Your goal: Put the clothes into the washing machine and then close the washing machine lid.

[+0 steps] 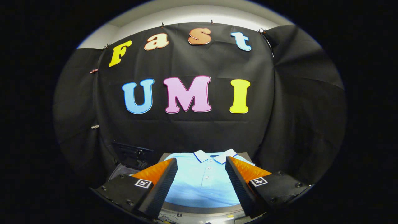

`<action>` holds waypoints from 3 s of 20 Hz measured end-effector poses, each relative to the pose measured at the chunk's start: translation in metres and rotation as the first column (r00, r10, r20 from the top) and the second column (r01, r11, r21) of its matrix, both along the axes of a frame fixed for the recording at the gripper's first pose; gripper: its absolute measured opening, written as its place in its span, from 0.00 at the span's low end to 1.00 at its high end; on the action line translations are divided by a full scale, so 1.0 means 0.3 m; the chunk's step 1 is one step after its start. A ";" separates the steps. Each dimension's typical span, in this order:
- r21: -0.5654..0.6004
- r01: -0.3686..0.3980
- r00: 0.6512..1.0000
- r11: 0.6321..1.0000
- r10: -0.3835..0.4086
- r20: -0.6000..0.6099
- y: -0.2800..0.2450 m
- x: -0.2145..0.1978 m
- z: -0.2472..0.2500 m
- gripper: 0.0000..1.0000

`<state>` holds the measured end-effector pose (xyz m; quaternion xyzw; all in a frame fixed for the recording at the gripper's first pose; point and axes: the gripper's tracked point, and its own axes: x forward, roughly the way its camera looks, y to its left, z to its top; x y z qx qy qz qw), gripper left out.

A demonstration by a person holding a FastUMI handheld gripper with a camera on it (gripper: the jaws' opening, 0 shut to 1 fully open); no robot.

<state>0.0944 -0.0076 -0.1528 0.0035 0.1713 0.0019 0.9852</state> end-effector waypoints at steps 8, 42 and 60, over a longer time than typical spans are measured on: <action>0.001 0.000 0.978 1.000 0.000 -0.210 -0.013 0.136 -0.265 0.99; -0.036 0.102 0.782 0.994 -0.103 -0.615 -0.070 0.196 -0.592 0.36; -0.046 0.078 0.800 0.996 -0.090 -0.593 -0.065 0.195 -0.588 0.14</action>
